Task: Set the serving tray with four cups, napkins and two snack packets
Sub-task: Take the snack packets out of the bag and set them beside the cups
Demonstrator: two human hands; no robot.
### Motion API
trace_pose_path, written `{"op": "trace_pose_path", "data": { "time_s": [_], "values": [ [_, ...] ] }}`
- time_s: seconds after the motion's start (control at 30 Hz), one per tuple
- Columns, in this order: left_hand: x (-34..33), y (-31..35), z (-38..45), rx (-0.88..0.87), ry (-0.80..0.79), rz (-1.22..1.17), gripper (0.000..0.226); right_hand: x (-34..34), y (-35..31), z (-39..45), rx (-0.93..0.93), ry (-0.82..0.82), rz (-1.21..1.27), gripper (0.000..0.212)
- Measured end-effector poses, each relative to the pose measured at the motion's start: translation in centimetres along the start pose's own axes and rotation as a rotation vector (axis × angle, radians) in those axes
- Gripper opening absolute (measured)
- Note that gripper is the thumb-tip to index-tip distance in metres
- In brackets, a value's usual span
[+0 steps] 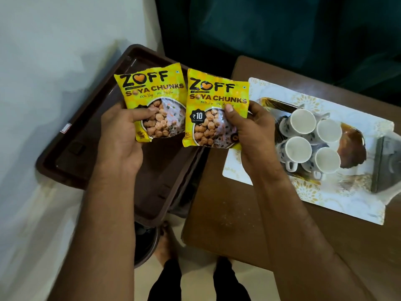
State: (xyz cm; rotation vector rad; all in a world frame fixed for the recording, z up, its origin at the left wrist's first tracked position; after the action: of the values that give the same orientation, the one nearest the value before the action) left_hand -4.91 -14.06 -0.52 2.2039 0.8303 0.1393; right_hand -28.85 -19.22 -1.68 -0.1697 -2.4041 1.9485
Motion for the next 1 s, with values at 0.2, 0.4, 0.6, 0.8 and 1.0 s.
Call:
{"op": "trace_pose_path", "data": {
  "time_s": [0.2, 0.4, 0.6, 0.8, 1.0],
  "values": [
    [-4.7, -1.1, -1.7, 0.001, -0.05, 0.038, 0.034, 5.6, -2.3, -0.1, 0.072, 0.055, 0.001, 0.02],
    [-10.2, -3.3, -3.1, -0.002, -0.115, 0.115, 0.029, 12.6, -3.6, 0.1, 0.093, 0.148, -0.02, 0.016],
    [-14.2, -5.8, -3.4, 0.004, -0.119, 0.213, 0.029, 21.5, -5.0, 0.2, 0.163, 0.298, -0.056, 0.022],
    [-15.8, -6.9, -2.4, -0.038, -0.08, 0.272, 0.025, 28.9, -5.6, -0.1, 0.202, 0.442, -0.148, 0.027],
    [-17.3, -8.2, -1.5, -0.047, -0.057, 0.34, 0.024, 32.4, -4.9, -0.1, 0.206, 0.473, -0.201, 0.026]
  ]
}}
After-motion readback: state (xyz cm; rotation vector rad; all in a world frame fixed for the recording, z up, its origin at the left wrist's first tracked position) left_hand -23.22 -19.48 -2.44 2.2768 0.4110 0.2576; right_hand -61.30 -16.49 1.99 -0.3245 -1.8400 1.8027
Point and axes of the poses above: each hand's wrist, its own z-axis towards the middle knuckle, its own x-axis out of the back of the hand, y = z × x, the point moved 5 cm from there along z, towards the middle knuckle, and after that the axes turned 12 degrees about x, right-handed, at the moved point
